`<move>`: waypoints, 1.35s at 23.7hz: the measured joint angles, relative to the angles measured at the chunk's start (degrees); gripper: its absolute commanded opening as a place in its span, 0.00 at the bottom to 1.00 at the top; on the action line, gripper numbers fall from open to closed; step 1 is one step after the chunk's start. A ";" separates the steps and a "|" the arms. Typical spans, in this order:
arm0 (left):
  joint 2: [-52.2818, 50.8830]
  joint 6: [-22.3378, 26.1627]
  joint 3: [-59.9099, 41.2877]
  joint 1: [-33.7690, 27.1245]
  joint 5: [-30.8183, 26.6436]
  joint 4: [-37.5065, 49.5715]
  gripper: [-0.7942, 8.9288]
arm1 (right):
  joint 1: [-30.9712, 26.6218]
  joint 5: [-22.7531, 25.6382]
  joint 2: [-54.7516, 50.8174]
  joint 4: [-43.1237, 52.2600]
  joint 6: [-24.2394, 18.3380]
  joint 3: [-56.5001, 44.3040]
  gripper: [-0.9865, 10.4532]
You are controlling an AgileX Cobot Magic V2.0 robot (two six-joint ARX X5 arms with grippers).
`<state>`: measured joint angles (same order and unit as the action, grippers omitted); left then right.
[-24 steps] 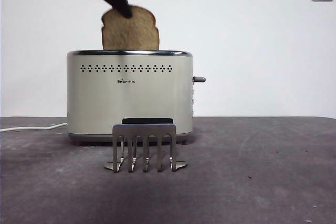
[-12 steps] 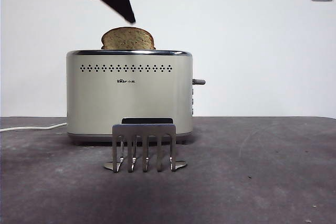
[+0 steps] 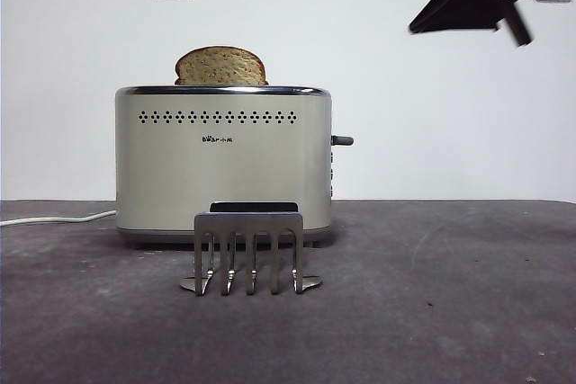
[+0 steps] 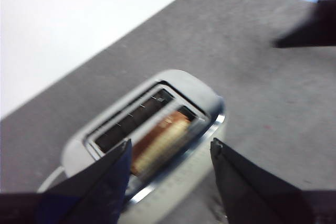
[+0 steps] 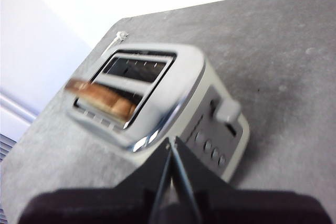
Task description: Pick up a slice of bread from the rack,put the bread on the toaster,press the button
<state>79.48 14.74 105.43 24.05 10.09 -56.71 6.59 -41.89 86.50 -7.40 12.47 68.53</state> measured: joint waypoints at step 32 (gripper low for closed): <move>-2.82 -5.01 0.00 0.00 3.69 -4.85 0.34 | 6.64 5.55 31.15 -3.80 -3.15 20.35 0.08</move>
<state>76.66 9.74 105.43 24.05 13.78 -61.56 13.23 -36.34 117.64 -11.20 9.32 88.88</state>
